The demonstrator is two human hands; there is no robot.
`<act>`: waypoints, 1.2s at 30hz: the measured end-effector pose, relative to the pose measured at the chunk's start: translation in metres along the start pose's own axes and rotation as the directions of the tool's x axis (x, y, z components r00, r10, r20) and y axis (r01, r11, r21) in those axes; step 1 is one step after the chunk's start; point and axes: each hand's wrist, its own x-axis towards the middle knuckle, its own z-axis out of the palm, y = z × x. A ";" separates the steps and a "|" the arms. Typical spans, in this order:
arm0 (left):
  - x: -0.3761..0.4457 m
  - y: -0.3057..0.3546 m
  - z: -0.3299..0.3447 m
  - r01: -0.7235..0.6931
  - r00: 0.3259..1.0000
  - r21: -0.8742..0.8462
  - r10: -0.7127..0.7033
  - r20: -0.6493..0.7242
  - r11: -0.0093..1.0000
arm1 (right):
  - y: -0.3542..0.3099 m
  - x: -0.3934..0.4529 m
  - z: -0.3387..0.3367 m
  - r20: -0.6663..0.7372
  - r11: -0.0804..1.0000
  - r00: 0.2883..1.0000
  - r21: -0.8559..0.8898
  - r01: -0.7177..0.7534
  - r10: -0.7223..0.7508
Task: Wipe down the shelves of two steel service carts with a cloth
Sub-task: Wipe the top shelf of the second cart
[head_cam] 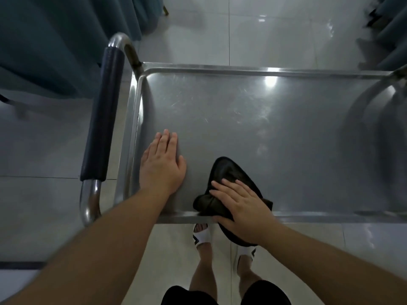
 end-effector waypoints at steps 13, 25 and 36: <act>-0.171 0.086 -0.038 0.015 0.991 -0.051 -0.008 0.133 0.999 | -0.060 -0.053 -0.035 0.095 0.988 0.989 -0.121 -0.099 0.110; -0.319 0.095 -0.022 0.168 0.964 0.024 -0.169 0.205 0.985 | -0.050 -0.198 -0.038 0.184 0.932 0.918 0.024 -0.362 0.352; -0.337 0.041 -0.021 0.178 0.948 0.070 -0.190 0.256 0.982 | -0.102 -0.173 0.000 0.174 0.902 0.913 0.170 -0.396 0.368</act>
